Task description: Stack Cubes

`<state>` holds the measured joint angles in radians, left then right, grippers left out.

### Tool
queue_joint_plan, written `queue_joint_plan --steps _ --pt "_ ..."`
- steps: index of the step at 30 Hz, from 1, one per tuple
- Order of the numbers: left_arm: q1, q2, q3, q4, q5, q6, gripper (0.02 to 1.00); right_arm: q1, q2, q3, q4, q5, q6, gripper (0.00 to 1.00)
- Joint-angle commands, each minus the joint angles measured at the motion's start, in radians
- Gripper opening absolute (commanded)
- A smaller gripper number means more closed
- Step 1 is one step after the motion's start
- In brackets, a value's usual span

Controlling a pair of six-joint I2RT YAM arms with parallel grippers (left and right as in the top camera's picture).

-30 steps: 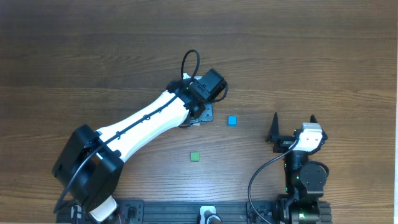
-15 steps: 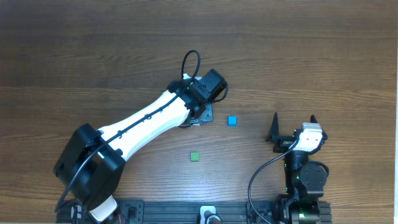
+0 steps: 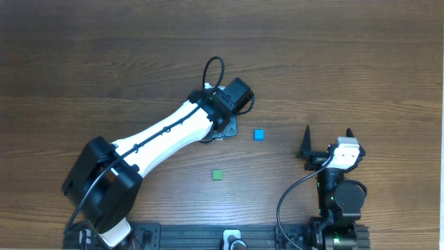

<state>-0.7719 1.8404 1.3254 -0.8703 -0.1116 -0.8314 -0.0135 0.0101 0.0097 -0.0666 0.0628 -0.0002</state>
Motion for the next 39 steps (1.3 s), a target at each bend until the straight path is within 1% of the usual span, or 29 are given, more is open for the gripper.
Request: queue_joint_plan --steps 1,4,12,27,34,39 --pt "0.005 0.021 0.002 0.000 -0.014 -0.011 0.180 -0.005 -0.001 -0.004 -0.002 0.013 0.006 0.993" --pt "0.005 0.021 0.002 0.000 -0.014 -0.011 0.205 -0.005 -0.001 -0.004 -0.002 0.013 0.006 0.991" --pt "0.005 0.021 0.002 0.003 -0.018 -0.011 0.226 -0.005 -0.001 -0.004 -0.002 0.013 0.006 0.993" --pt "0.005 0.021 0.003 0.010 -0.033 -0.015 0.299 -0.005 -0.001 -0.004 -0.002 0.013 0.006 0.991" --pt "0.005 0.021 0.003 0.011 -0.032 -0.015 0.310 -0.005 -0.001 -0.004 -0.002 0.013 0.006 0.991" --pt "0.005 0.021 0.002 0.012 -0.032 -0.015 0.345 -0.005 -0.001 -0.004 -0.002 0.013 0.006 0.993"
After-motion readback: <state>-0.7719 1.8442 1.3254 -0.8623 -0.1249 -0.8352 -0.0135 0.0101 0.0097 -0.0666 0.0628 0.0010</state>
